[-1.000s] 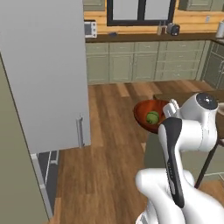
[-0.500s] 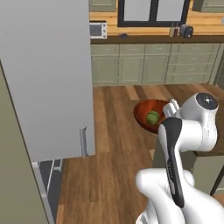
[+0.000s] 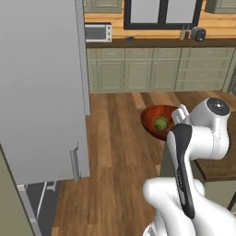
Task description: Pick the chicken drumstick and lime from their plates and place them in the bowl. Then put the bowl in the fridge.
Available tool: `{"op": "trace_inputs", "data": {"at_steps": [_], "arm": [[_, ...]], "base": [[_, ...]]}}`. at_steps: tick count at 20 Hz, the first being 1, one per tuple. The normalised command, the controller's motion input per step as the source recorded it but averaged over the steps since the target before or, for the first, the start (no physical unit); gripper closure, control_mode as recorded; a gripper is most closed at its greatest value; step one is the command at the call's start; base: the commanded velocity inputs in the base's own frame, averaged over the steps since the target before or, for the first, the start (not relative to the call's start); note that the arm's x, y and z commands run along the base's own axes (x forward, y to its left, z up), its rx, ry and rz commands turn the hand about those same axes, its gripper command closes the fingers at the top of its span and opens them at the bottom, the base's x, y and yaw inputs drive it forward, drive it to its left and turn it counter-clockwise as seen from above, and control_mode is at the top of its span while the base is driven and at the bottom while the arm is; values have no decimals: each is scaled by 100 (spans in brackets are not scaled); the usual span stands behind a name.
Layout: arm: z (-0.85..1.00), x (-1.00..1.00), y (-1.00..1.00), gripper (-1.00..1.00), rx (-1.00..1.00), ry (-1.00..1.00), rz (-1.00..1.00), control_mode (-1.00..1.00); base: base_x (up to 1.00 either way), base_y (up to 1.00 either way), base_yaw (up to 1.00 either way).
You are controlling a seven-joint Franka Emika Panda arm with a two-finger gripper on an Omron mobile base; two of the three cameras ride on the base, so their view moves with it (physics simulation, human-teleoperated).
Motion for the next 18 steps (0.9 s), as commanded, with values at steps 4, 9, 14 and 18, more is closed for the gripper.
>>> {"op": "trace_inputs", "data": {"at_steps": [4,9,14,18], "arm": [[0,0,0,100,0,0,0,100],[0,0,0,100,0,0,0,100],[0,0,0,100,0,0,0,100],[0,0,0,100,0,0,0,100]], "base": [[60,0,0],[80,0,0],[79,0,0],[81,0,0]]}}
